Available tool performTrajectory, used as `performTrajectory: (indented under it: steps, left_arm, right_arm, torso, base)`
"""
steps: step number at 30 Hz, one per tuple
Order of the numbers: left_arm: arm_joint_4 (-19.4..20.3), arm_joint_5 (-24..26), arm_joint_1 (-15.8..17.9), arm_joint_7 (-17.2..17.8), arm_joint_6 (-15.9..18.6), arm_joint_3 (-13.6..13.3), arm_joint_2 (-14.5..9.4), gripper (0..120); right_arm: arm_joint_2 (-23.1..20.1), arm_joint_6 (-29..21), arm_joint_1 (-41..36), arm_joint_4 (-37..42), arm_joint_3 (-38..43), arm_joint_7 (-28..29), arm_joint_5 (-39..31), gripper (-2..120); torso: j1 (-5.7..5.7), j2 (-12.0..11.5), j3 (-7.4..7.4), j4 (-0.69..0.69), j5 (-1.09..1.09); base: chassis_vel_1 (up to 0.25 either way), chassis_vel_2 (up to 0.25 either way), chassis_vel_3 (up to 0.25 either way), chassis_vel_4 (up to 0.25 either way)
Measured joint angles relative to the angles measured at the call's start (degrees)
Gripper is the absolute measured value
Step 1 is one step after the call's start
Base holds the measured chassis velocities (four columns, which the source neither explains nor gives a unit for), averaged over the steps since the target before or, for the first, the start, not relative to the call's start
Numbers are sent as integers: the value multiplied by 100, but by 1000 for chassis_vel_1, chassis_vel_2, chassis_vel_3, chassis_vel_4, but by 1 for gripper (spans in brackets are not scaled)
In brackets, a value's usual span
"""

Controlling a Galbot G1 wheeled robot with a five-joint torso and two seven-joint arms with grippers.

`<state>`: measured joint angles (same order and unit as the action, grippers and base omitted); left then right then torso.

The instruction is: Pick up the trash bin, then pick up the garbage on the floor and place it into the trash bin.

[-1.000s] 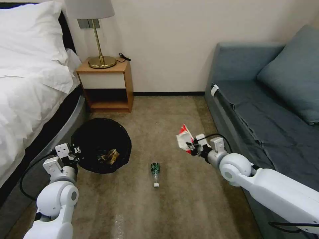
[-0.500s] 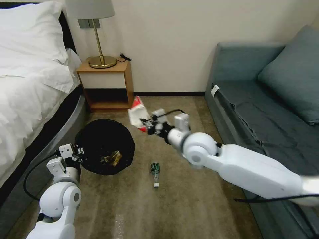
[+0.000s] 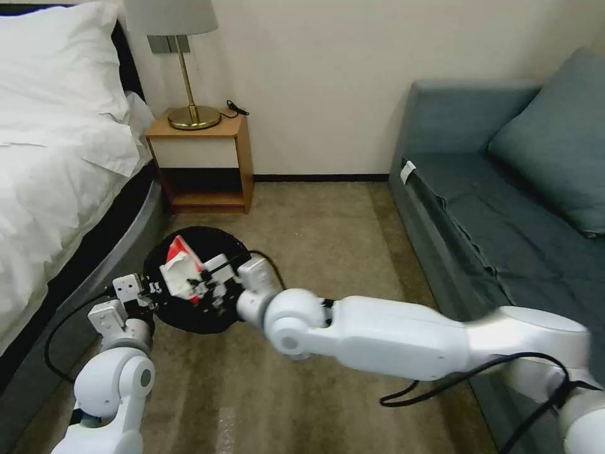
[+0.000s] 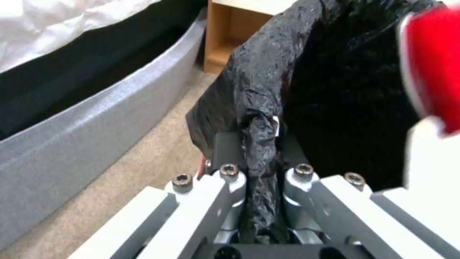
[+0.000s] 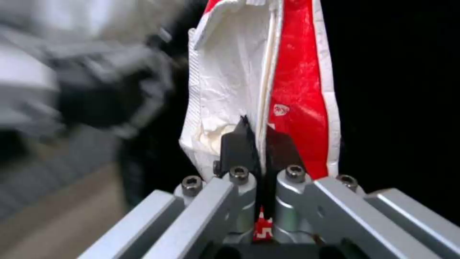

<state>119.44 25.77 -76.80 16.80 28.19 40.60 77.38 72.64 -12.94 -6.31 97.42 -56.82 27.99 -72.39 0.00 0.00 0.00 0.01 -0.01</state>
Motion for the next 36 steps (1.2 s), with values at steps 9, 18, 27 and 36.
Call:
performTrajectory:
  steps: [9, 18, 27, 36]
  left_arm:
    - [8, 21, 10, -1, 3, -5, -17, 5]
    - [-9, 28, 4, -1, 5, 17, -16, 5]
    - [-65, 47, 51, 1, 10, 87, -22, 5]
    - [-146, 41, -54, 9, -262, 266, 31, 5]
  right_arm:
    - [-83, -110, -9, 95, -8, 126, 62, 29]
    - [-249, -95, -59, 467, 565, 244, 160, 61]
    - [-1788, -121, -319, 1731, 2027, 278, 488, 90]
    - [-3454, 495, -4219, 3533, 6538, -160, 2884, 100]
  torso:
    - [0, 1, 0, -1, 0]
    - [-1, 0, 0, 1, 1]
    - [0, 0, 0, -2, 5]
    - [0, 0, -1, -5, 4]
  base:
    - [0, 0, 0, 0]
    - [0, 0, 0, 0]
    - [0, 0, 0, 0]
    - [0, 0, 0, 0]
